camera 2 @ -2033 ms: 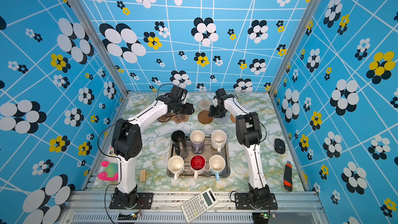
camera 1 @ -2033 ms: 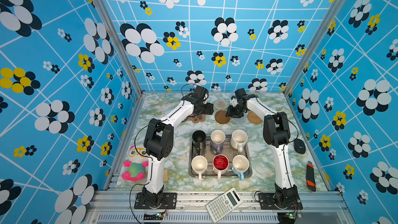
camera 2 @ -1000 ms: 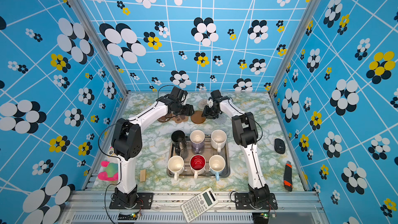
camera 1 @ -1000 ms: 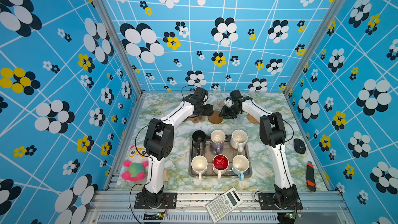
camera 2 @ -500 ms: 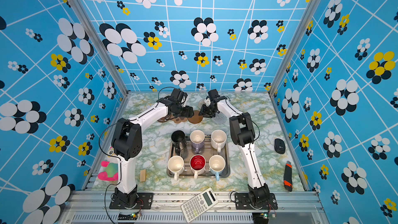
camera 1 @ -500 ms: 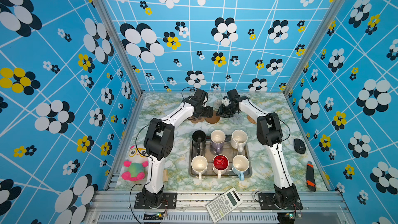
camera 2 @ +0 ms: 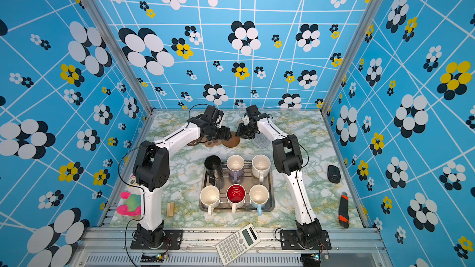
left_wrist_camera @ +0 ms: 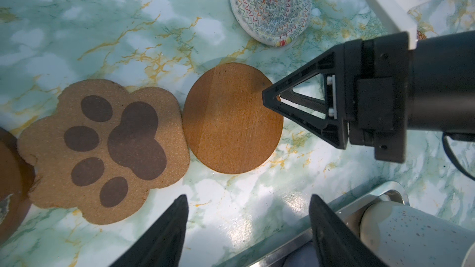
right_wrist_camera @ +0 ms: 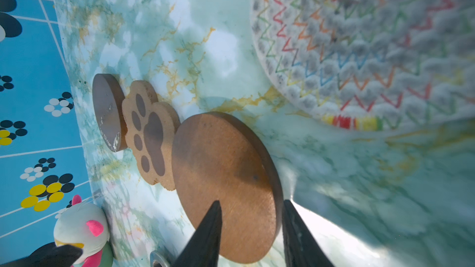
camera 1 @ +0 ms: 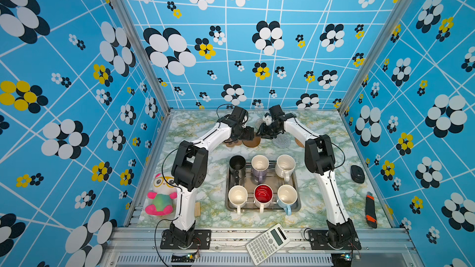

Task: Place cups on coasters
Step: Move the coaster to the top-center of the table.

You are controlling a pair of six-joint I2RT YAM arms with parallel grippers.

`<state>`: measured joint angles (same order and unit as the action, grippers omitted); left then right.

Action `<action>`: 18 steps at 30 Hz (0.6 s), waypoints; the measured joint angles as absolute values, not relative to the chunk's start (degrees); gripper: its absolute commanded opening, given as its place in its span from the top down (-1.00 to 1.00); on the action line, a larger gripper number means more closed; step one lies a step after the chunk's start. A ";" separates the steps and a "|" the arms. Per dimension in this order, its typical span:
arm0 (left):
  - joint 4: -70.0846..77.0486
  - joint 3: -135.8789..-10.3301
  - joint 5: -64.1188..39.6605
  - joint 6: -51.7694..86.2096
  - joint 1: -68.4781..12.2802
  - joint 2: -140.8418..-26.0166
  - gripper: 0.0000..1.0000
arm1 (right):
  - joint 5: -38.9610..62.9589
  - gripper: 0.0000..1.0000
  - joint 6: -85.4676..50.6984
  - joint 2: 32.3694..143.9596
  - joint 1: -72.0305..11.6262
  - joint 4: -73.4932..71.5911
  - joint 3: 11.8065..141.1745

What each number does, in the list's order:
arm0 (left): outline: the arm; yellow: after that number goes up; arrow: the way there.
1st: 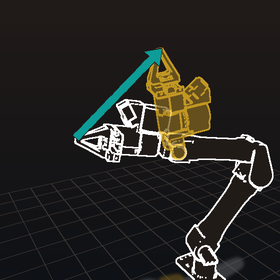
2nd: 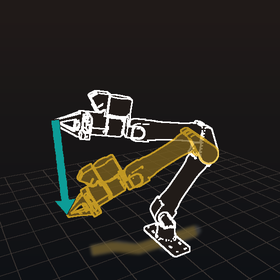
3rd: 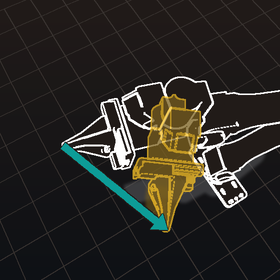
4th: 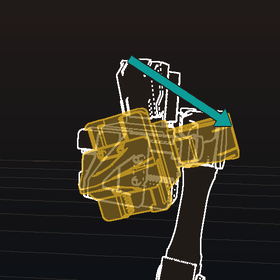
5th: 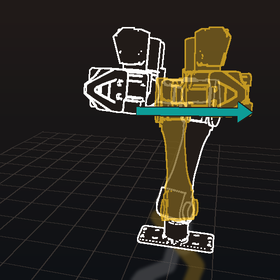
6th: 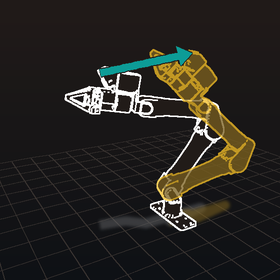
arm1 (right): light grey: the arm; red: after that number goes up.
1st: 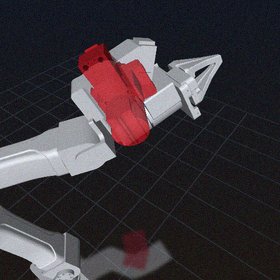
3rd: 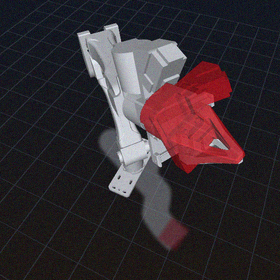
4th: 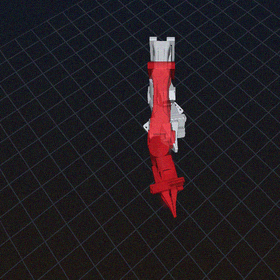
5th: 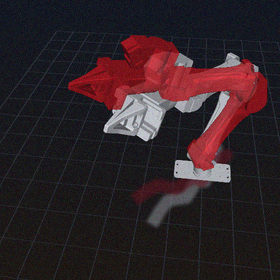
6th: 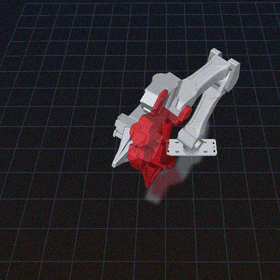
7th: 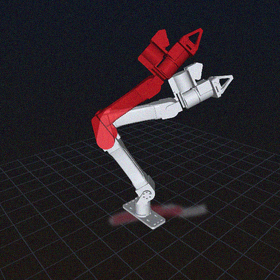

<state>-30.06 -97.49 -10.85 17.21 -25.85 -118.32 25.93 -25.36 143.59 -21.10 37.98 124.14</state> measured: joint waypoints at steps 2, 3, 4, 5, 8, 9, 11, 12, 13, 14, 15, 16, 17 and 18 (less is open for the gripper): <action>-29.93 -97.47 -10.94 17.39 -25.85 -117.97 -0.49 | 25.58 0.18 -25.02 143.39 -20.84 38.76 124.14; -29.76 -97.43 -10.94 17.50 -25.85 -117.67 -0.49 | 25.50 0.17 -24.80 143.09 -20.56 39.13 124.14; -29.43 -97.17 -10.92 17.58 -25.85 -117.23 -0.49 | 25.32 0.17 -24.67 142.85 -20.34 39.51 124.14; -29.08 -96.77 -10.92 17.63 -25.85 -116.66 -0.49 | 24.97 0.16 -24.40 142.28 -19.97 40.07 124.14; -28.18 -96.01 -10.72 17.61 -25.85 -114.80 -0.49 | 23.64 0.16 -23.62 139.96 -18.85 41.87 124.14; -27.77 -96.01 -10.57 17.61 -25.85 -114.24 -0.49 | 23.05 0.16 -23.33 138.87 -18.44 42.65 124.16; -27.00 -96.01 -9.89 17.58 -25.85 -113.47 -0.49 | 22.41 0.16 -23.18 137.34 -17.82 44.27 125.16; -26.74 -96.01 -9.56 17.56 -25.85 -113.23 -0.49 | 21.89 0.16 -23.18 136.64 -17.56 44.93 125.99; -26.68 -96.07 -9.30 17.58 -25.85 -113.12 -0.48 | 21.41 0.16 -23.20 135.96 -17.43 45.23 126.52; -26.70 -96.16 -8.95 17.58 -25.85 -113.12 -0.48 | 20.91 0.16 -23.20 135.06 -17.32 45.41 126.67; -26.74 -96.18 -8.91 17.58 -25.85 -113.12 -0.48 | 20.18 0.16 -23.22 134.06 -17.32 45.76 126.67; -26.79 -96.18 -8.78 17.58 -25.85 -113.12 -0.48 | 19.73 0.17 -23.18 133.32 -17.32 46.06 126.67; -26.79 -96.23 -8.78 17.58 -25.85 -113.12 -0.48 | 19.14 0.18 -23.18 132.44 -17.34 46.19 126.67; -26.72 -96.33 -8.78 17.58 -25.85 -113.12 -0.48 | 18.59 0.20 -23.18 131.83 -17.37 46.30 126.67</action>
<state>-26.72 -96.33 -8.78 17.58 -25.85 -113.12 18.59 -23.18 131.83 -17.37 46.30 126.67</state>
